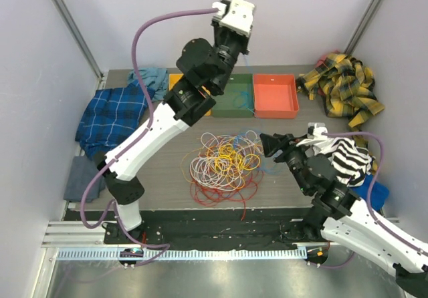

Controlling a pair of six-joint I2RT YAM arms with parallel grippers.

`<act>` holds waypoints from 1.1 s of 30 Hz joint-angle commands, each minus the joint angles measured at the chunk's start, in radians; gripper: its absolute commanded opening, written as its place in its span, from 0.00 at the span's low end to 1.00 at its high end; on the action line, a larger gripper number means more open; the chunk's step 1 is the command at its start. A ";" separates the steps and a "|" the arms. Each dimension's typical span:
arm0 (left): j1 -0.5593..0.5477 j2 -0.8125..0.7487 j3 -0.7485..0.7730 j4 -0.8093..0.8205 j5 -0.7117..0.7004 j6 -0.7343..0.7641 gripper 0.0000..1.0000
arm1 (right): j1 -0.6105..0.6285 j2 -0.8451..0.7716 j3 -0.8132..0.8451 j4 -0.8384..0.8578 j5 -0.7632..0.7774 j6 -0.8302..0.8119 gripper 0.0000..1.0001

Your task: Untangle the cables

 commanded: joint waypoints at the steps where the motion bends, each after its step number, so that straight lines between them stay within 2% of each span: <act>1: -0.013 -0.060 -0.065 0.047 -0.046 0.003 0.00 | 0.003 0.104 -0.033 -0.001 0.040 0.098 0.63; 5: -0.017 -0.076 0.004 0.005 -0.049 0.013 0.00 | 0.003 0.157 -0.073 0.104 0.004 0.156 0.63; 14: -0.019 -0.142 -0.062 -0.003 -0.026 0.000 0.00 | -0.021 0.370 -0.061 0.218 0.028 0.184 0.66; 19: -0.019 -0.116 -0.036 0.032 -0.030 0.062 0.00 | -0.095 0.492 -0.032 0.270 -0.082 0.245 0.65; 22: -0.016 -0.064 -0.002 0.078 -0.035 0.157 0.00 | -0.098 0.470 -0.052 0.281 -0.121 0.262 0.64; 23: 0.002 -0.059 -0.017 0.140 -0.021 0.165 0.00 | -0.098 0.426 -0.059 0.278 -0.127 0.264 0.64; 28: 0.136 -0.008 -0.074 0.254 0.006 0.028 0.00 | -0.099 0.248 -0.052 0.130 -0.121 0.250 0.64; 30: 0.190 0.030 -0.120 0.372 0.034 0.012 0.00 | -0.096 0.167 -0.008 0.070 -0.111 0.222 0.64; 33: 0.234 0.116 -0.120 0.447 0.078 -0.008 0.00 | -0.098 0.089 0.052 -0.042 -0.107 0.192 0.64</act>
